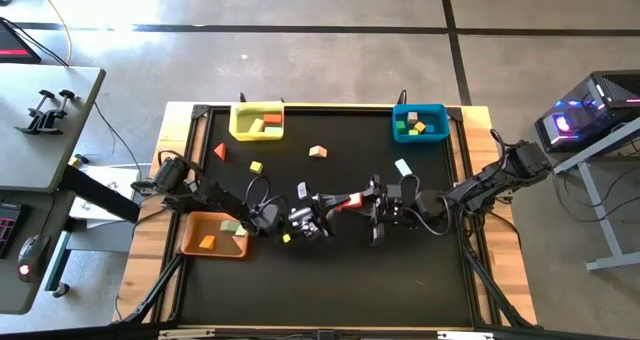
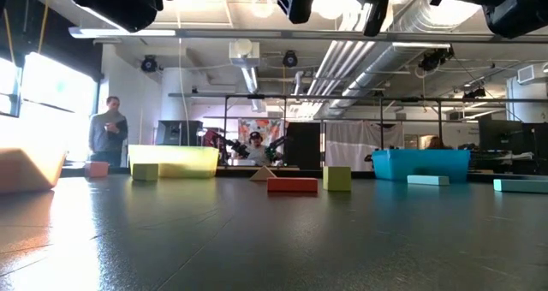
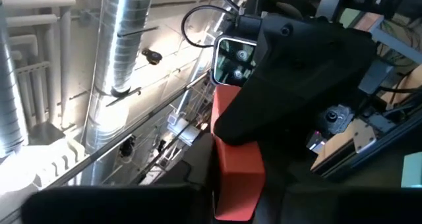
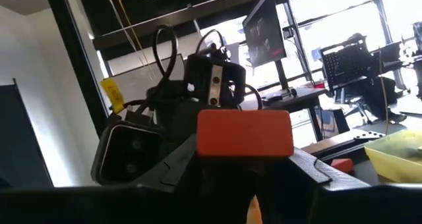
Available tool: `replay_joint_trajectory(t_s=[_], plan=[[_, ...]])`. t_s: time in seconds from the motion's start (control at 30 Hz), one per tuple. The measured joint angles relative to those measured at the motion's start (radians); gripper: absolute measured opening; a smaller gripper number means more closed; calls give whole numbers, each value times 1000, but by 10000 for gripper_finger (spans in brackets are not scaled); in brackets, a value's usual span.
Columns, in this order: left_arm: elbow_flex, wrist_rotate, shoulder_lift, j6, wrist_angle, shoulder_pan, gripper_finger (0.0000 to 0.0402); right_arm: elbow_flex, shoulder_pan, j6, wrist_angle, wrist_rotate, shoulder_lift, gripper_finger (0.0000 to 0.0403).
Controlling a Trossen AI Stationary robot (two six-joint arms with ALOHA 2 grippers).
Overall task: Sort blocks by size
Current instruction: Put the orange wooden block into the yellow bin
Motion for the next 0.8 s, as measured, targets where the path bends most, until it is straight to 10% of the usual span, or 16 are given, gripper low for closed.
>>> replay_joint_trajectory(t_s=[0.37,0.8], plan=[[-1,-113,0,-62,-113,-46,33,0,-2,-42,-4,-46,-21,178],[-1,-111,-174,-614,-899,13,33,2,17,-223,-270,11,-339,206]])
